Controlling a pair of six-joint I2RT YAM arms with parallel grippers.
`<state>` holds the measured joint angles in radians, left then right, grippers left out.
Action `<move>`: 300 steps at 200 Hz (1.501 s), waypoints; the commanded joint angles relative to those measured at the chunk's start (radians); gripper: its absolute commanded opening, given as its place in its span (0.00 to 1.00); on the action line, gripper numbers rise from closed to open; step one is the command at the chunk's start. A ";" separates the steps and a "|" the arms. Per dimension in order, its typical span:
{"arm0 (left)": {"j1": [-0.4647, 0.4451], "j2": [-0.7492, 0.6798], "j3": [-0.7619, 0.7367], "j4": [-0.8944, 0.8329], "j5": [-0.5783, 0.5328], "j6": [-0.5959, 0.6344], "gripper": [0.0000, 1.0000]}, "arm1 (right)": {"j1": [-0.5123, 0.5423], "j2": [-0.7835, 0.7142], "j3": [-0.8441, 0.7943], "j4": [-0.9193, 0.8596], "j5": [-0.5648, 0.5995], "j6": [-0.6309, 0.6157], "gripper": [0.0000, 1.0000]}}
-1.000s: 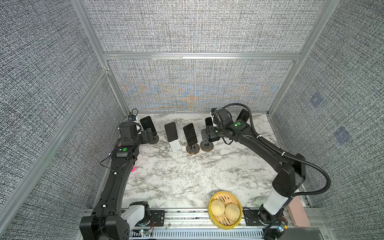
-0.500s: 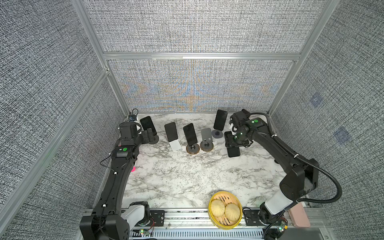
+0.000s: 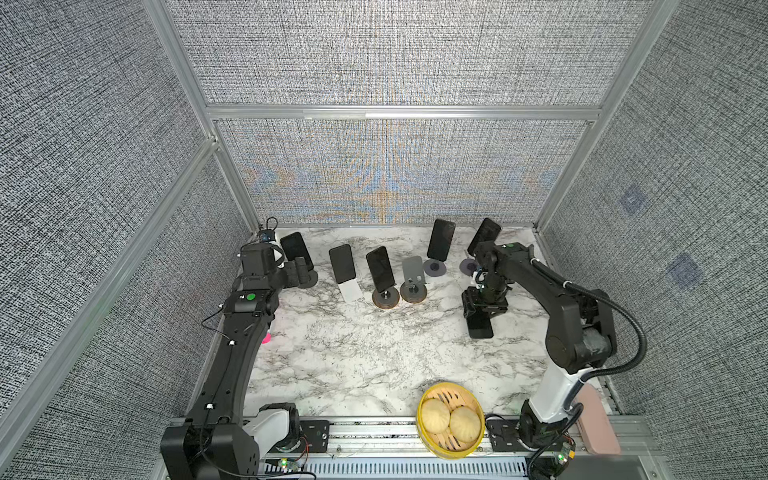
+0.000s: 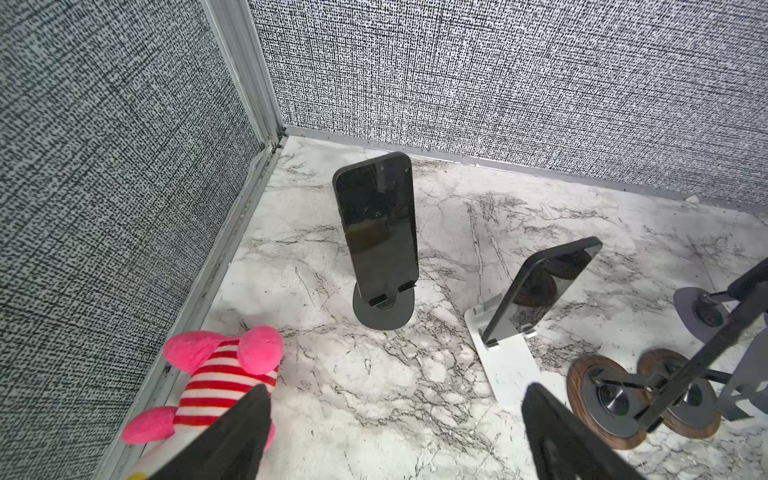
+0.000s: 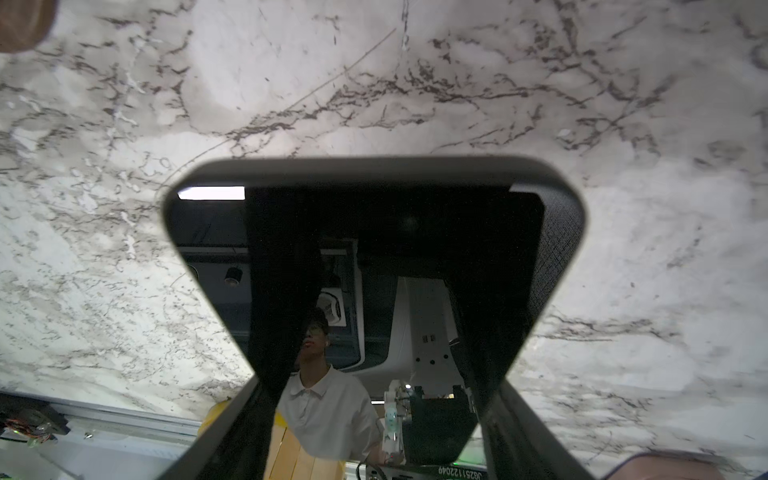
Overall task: Remove the phone from the phone stand
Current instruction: 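Lower the black phone flat onto the table and open the right gripper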
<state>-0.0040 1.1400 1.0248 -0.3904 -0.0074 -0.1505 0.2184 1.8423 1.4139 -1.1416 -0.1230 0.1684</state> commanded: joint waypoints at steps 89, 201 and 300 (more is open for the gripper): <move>0.001 0.018 0.007 0.008 0.000 0.002 0.95 | -0.001 0.111 -0.036 0.116 0.056 0.016 0.62; 0.001 0.019 0.007 0.007 0.002 0.012 0.94 | -0.001 0.131 -0.086 0.167 0.084 0.050 0.75; 0.001 0.024 0.006 0.007 0.009 0.012 0.93 | 0.000 0.116 -0.086 0.165 0.088 0.059 0.91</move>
<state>-0.0040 1.1610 1.0248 -0.3904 -0.0029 -0.1459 0.2169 1.9633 1.3327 -0.9745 -0.0380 0.2226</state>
